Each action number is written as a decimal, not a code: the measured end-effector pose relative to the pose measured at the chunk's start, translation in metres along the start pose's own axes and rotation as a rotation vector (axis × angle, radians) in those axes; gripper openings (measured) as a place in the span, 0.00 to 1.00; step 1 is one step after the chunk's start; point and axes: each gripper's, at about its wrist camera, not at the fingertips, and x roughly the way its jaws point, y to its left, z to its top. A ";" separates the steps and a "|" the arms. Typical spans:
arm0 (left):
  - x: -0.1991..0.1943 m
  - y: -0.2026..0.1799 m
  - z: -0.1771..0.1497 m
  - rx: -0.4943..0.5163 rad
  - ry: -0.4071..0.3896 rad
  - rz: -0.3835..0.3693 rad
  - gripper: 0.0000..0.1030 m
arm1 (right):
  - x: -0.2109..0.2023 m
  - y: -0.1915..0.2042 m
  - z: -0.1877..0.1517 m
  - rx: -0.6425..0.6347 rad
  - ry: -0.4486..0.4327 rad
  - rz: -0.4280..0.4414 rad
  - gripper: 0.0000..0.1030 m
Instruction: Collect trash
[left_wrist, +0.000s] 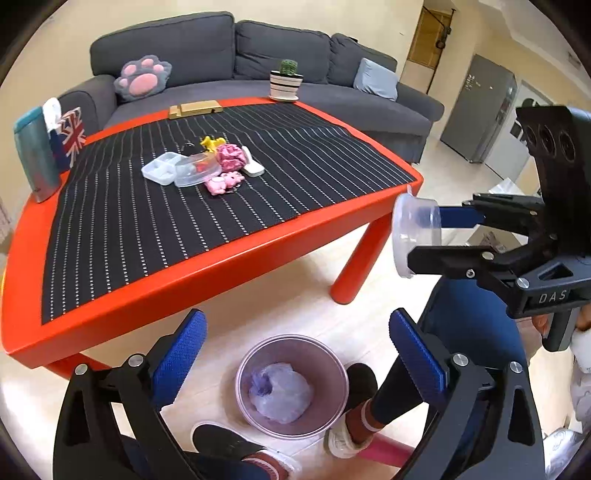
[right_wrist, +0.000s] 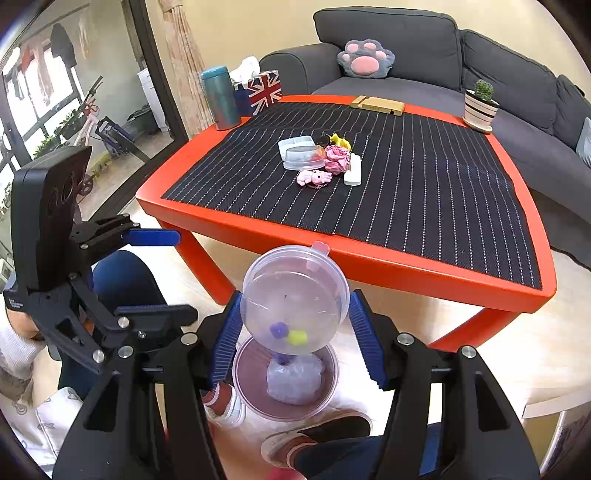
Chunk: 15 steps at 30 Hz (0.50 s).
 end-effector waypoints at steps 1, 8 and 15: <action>-0.001 0.001 0.000 -0.005 -0.001 0.005 0.93 | 0.000 0.001 -0.001 0.000 0.000 0.000 0.56; -0.009 0.009 -0.001 -0.029 -0.021 0.044 0.93 | 0.003 0.004 -0.005 -0.007 0.005 0.008 0.56; -0.020 0.021 -0.001 -0.051 -0.042 0.087 0.93 | 0.007 0.011 -0.008 -0.022 0.020 0.019 0.56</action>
